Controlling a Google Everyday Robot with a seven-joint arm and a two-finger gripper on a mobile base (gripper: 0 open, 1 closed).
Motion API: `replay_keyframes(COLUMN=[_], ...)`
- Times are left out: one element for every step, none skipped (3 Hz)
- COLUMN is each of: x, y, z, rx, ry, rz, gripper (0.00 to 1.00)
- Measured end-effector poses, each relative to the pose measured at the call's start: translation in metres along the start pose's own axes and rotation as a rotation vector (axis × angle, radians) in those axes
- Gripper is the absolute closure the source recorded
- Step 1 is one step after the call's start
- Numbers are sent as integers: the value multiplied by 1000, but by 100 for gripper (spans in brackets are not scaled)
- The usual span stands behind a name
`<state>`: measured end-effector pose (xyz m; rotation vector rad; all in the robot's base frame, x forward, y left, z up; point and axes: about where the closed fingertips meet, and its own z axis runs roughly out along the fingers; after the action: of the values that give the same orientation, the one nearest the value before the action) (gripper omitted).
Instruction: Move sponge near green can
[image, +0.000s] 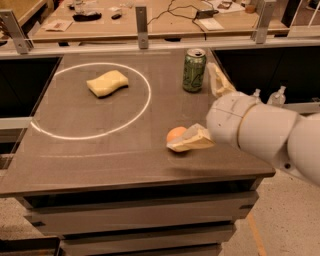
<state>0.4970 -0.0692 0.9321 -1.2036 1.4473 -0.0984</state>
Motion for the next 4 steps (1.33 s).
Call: replay_keyframes(x=[23,-3,-33,-33], y=[-31,-53,-65,-65], z=[-16,4,26,26], rx=[177,270,308,308], ry=[-97,-219,-288,-287], rz=[151,259,302,302], gripper=[0,0,0,0])
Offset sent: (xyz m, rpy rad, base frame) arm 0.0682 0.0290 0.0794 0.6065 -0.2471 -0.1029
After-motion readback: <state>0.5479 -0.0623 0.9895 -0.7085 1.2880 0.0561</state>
